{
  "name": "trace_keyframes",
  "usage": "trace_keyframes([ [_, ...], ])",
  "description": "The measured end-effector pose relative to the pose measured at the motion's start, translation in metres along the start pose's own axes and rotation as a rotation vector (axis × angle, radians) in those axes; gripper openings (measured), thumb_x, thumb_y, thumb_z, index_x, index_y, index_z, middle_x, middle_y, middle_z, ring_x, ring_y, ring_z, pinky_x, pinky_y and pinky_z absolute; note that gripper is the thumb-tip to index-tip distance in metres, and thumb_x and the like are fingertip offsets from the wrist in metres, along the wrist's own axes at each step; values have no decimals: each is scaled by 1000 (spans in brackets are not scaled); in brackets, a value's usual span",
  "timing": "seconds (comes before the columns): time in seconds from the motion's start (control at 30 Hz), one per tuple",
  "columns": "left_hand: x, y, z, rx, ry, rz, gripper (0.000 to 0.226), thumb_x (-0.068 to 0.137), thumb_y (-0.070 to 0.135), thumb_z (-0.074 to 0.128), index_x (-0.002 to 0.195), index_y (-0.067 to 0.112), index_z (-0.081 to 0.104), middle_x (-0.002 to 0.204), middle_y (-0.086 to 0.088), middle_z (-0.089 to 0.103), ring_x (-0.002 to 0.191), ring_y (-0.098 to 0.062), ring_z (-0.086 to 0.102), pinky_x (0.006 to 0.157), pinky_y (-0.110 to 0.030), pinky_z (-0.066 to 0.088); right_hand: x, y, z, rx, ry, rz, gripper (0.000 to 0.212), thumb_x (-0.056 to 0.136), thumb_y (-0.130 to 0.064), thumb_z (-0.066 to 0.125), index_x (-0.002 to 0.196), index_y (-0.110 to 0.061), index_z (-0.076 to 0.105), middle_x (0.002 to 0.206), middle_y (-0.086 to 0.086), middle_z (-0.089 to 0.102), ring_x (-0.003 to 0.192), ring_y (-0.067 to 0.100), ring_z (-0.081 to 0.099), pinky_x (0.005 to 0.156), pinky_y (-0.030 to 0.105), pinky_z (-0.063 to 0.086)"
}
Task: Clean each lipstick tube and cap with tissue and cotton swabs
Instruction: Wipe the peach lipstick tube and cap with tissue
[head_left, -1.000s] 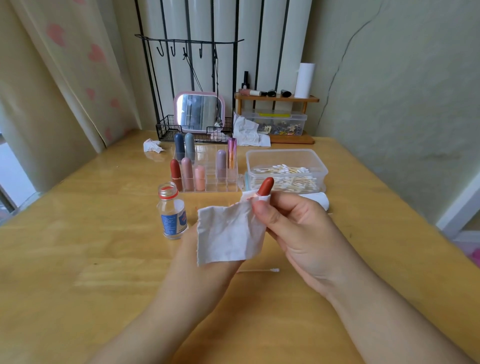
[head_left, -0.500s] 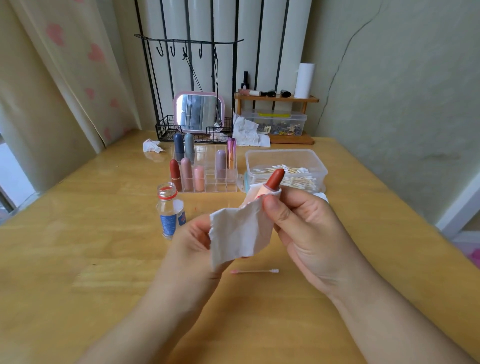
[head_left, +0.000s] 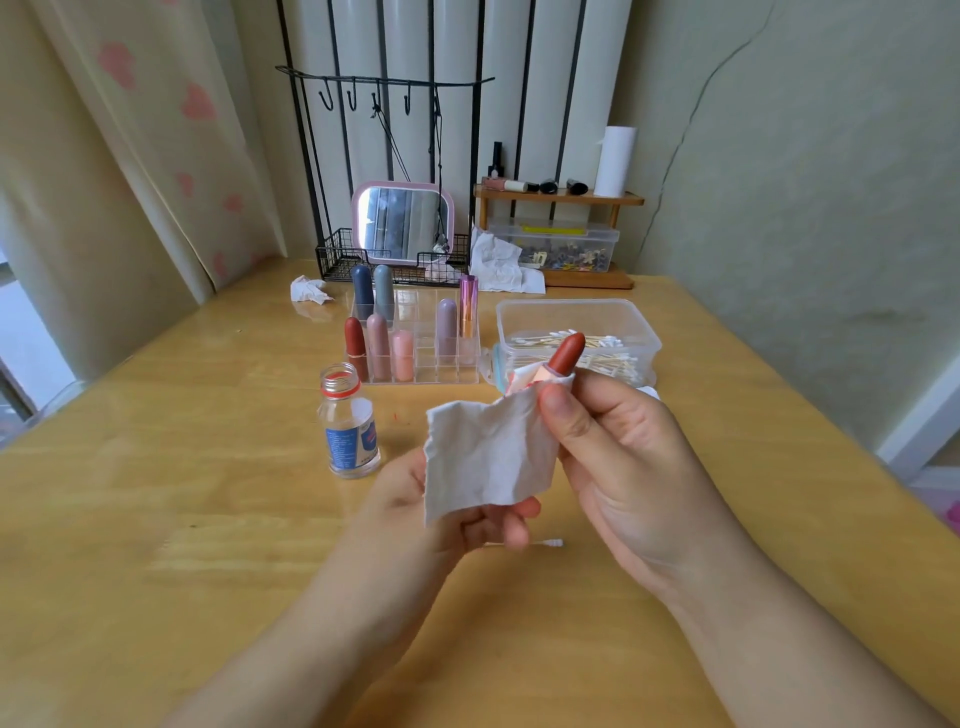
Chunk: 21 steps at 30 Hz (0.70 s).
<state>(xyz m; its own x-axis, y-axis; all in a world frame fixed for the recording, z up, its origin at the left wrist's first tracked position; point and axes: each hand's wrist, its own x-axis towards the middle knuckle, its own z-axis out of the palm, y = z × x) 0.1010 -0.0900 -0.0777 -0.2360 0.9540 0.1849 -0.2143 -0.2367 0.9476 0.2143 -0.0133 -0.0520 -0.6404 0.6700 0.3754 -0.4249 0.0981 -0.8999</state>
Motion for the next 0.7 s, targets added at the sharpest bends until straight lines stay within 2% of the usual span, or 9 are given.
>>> trace_keyframes([
  [0.03, -1, 1, -1, 5, -2, 23, 31, 59, 33, 61, 84, 21, 74, 68, -6, 64, 60, -16, 58, 60, -27, 50, 0, 1, 0, 12, -7, -3, 17, 80, -32, 63, 74, -17, 69, 62, 6, 61, 51, 19, 57, 51, 24, 48],
  [0.13, -2, 1, -5, 48, 105, 100, 41, 52, 30, 69, 89, 12, 72, 73, -6, 66, 63, -16, 59, 66, -30, 49, 1, 7, -4, -29, 31, -35, 26, 75, -42, 66, 83, -18, 73, 83, -1, 68, 83, 11, 62, 75, 20, 50],
  [0.2, 0, 1, -6, 82, 188, 133, 56, 51, 33, 74, 98, 4, 64, 72, -5, 68, 65, -14, 61, 66, -27, 51, 2, 9, -5, -25, 49, -41, 30, 74, -43, 68, 87, -16, 74, 89, -2, 69, 91, 9, 61, 82, 19, 47],
  [0.3, 0, 1, -7, 77, 225, 146, 58, 52, 30, 76, 99, 1, 59, 73, -4, 71, 67, -12, 64, 65, -22, 52, 2, 9, -5, -16, 53, -35, 25, 74, -38, 65, 84, -18, 75, 88, -4, 70, 90, 7, 62, 82, 17, 46],
  [0.37, 0, 2, -5, -27, 157, 75, 47, 52, 25, 74, 93, 4, 66, 76, -8, 70, 65, -15, 64, 64, -23, 54, 1, 7, -5, -1, 56, -38, 21, 74, -36, 63, 80, -20, 74, 83, -5, 69, 85, 7, 61, 78, 17, 47],
  [0.47, -1, 2, -2, -214, 50, -74, 48, 60, 12, 71, 103, -7, 61, 73, -15, 67, 58, -20, 63, 58, -28, 54, 1, 6, -6, -18, 54, -45, 20, 74, -41, 64, 78, -24, 74, 80, -7, 67, 82, 6, 60, 75, 17, 46],
  [0.57, 0, 0, -4, -123, 108, 24, 52, 50, 17, 76, 98, -2, 65, 78, -13, 68, 65, -18, 62, 66, -28, 54, 2, 8, -6, -13, 63, -49, 21, 74, -40, 65, 80, -23, 74, 83, -7, 69, 85, 6, 61, 79, 17, 47],
  [0.63, -2, 1, -5, -2, 168, 123, 54, 52, 25, 78, 96, -2, 63, 89, -19, 69, 77, -21, 61, 73, -33, 49, 2, 10, -5, -21, 71, -55, 22, 75, -41, 66, 82, -23, 74, 84, -7, 69, 87, 6, 61, 82, 18, 47],
  [0.7, -3, 2, -6, 115, 211, 189, 55, 56, 29, 78, 98, -3, 60, 95, -23, 67, 81, -22, 58, 73, -35, 45, 2, 12, -5, -29, 74, -53, 25, 75, -44, 67, 84, -22, 74, 86, -6, 69, 89, 7, 61, 84, 19, 47],
])
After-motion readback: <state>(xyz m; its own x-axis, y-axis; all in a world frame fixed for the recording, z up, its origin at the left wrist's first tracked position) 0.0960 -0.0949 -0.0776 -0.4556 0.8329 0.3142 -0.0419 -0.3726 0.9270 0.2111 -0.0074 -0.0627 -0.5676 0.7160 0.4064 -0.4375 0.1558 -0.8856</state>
